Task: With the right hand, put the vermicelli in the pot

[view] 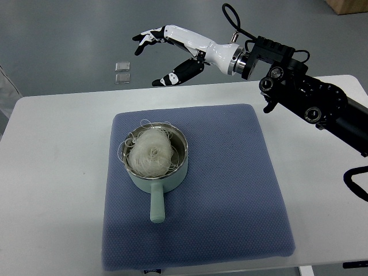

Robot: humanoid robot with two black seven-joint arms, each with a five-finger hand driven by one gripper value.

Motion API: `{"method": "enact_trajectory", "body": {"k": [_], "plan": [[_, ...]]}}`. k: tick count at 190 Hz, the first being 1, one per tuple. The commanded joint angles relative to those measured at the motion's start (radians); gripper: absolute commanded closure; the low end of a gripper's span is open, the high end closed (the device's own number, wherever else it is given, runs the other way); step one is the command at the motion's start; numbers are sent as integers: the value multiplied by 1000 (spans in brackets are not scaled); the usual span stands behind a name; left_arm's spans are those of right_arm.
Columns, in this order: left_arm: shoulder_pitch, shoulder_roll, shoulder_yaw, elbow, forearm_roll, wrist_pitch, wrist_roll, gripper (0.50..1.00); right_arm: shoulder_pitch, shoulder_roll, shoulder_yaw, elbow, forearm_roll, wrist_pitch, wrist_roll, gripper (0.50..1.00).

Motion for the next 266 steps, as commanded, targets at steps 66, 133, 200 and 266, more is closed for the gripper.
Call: {"method": "enact_trajectory", "body": {"k": [66,133,200,266], "plan": [[-1,0,0,0,0,0,-1,500,-124,9,158,-189,508,-154,1,607],[-1,0,0,0,0,0,-1,500,-166,11,152,-350,856,-168,-2,609],[1,0,0,0,0,0,1,500,-233,24,156,-358,925,-165,-4,607],[1,0,0,0,0,0,1,500,-233,60,152,-360,1017,-185,1,581]]}}
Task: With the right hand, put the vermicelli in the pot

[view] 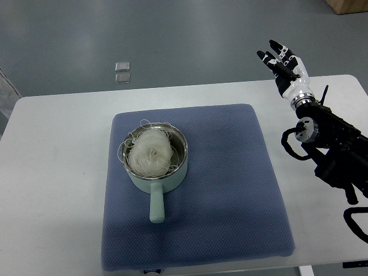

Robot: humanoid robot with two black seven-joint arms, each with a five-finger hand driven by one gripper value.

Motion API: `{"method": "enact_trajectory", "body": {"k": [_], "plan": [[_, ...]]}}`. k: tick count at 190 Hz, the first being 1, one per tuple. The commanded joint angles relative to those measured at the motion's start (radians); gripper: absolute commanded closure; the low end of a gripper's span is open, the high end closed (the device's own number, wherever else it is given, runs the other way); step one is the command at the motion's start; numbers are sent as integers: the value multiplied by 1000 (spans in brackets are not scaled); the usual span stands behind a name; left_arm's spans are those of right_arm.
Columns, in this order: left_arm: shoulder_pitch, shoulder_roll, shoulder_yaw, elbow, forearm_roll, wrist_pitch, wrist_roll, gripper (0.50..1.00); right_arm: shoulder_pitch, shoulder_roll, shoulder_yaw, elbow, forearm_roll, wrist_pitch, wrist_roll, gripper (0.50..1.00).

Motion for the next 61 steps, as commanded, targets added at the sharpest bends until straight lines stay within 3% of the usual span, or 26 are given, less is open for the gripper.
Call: {"method": "enact_trajectory", "body": {"k": [1,61], "plan": [[1,0,0,0,0,0,0,500,0,16,-1,-1,1,-10,2,581],[1,0,0,0,0,0,0,500,-5,21,2,0,1,-25,13,581]]}}
